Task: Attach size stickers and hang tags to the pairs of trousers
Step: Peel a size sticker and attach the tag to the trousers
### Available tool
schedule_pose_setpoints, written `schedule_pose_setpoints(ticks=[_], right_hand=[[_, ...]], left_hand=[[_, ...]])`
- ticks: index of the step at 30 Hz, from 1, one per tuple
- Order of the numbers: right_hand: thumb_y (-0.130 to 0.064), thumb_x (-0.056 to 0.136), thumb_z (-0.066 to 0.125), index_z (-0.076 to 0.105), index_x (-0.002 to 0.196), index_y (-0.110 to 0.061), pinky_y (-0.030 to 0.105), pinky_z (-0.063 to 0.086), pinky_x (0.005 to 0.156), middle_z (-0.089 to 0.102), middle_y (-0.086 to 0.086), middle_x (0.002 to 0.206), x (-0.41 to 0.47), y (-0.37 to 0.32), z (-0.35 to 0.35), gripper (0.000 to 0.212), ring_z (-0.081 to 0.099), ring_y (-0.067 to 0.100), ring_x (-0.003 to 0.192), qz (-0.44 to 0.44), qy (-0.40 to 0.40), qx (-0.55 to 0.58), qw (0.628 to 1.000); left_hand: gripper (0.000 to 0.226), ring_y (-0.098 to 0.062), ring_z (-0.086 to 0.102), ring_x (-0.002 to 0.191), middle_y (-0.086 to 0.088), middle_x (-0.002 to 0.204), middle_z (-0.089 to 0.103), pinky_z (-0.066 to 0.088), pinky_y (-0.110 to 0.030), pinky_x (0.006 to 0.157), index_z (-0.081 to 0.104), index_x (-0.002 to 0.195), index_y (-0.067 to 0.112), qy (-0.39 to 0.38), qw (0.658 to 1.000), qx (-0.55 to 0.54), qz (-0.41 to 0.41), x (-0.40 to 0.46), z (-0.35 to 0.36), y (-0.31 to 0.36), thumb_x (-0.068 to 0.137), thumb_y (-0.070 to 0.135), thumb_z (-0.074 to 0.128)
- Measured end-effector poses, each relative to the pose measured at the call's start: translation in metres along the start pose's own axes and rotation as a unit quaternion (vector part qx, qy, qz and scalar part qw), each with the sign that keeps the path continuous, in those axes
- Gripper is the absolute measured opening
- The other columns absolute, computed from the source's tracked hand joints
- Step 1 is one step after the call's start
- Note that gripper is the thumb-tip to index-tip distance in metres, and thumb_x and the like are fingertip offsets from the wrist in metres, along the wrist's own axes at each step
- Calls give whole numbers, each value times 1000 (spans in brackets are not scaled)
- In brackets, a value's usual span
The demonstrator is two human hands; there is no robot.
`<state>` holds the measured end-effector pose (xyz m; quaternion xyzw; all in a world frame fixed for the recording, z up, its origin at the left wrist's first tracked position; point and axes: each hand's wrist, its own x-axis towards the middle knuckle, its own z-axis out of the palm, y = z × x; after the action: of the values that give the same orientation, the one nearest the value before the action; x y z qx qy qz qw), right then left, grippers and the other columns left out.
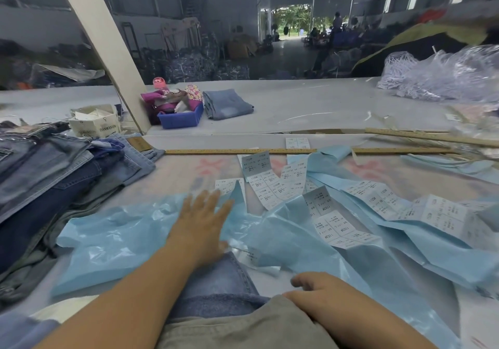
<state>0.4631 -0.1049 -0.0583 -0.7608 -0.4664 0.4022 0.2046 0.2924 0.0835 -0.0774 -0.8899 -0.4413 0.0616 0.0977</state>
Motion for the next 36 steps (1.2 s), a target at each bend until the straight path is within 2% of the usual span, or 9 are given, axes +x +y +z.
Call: schedule_pose_setpoints(ticks=[3,6,11,14,18,28,31,34,36], right_hand=[[-45,85,60,48,138,-31,19,30,88,43,-12,146,5,-6,0,56,44,6,125,-24,-17,-30,999],[-39,85,59,53,131,-17,28,36,94,45,-4,139,18,-12,3,51,46,16,126,-44,-9,-74,996],[-40,85,56,55,116,-18,32,30,105,35,6,143,55,-16,13,38,30,25,134,-48,10,-209,977],[-45,86,51,50,127,-18,41,25,113,24,10,152,77,-14,22,50,19,33,140,-54,45,-293,953],[-49,85,51,47,132,-31,48,13,116,4,8,162,89,-8,33,50,0,36,147,-69,30,-328,941],[-26,89,54,55,129,-46,40,14,119,25,1,154,80,3,27,45,13,30,146,-100,82,-339,932],[-18,89,48,66,116,-38,34,33,95,44,-3,129,74,2,24,38,37,25,122,-126,156,-344,917],[-18,87,45,67,92,-26,34,35,75,55,-5,93,66,-4,21,24,53,23,95,-138,211,-322,913],[-22,87,47,62,83,-18,34,43,68,62,0,81,60,-6,18,17,57,23,81,-156,241,-247,925]], left_hand=[[60,-21,21,145,0,160,24,14,-36,119,33,149,34,-39,990,-63,117,3,4,12,95,58,43],[46,-19,33,138,-1,150,40,24,-36,115,56,132,35,-91,988,-50,113,0,9,9,98,58,35],[68,-30,-2,151,-8,165,4,-1,-52,120,33,149,35,-157,987,-27,4,-2,14,4,93,71,23],[73,-33,-11,150,-8,165,-5,-10,-55,118,24,153,34,-157,987,-28,-19,-2,16,3,92,73,23],[67,-32,-12,150,-8,165,-4,-11,-55,117,27,152,35,-144,989,-38,-6,2,18,4,93,68,27],[51,-30,5,149,-6,162,14,1,-50,119,45,141,33,-103,994,-34,23,-2,8,11,96,55,39],[37,-24,31,132,0,138,41,19,-41,111,55,130,32,-12,996,-48,75,-3,-1,21,94,42,48],[25,-22,48,114,2,118,57,33,-36,95,62,114,30,-31,990,-87,109,-5,-7,29,95,39,49],[23,-20,58,94,3,97,65,40,-32,78,62,88,25,-63,978,-182,82,-7,-11,31,96,41,47]])
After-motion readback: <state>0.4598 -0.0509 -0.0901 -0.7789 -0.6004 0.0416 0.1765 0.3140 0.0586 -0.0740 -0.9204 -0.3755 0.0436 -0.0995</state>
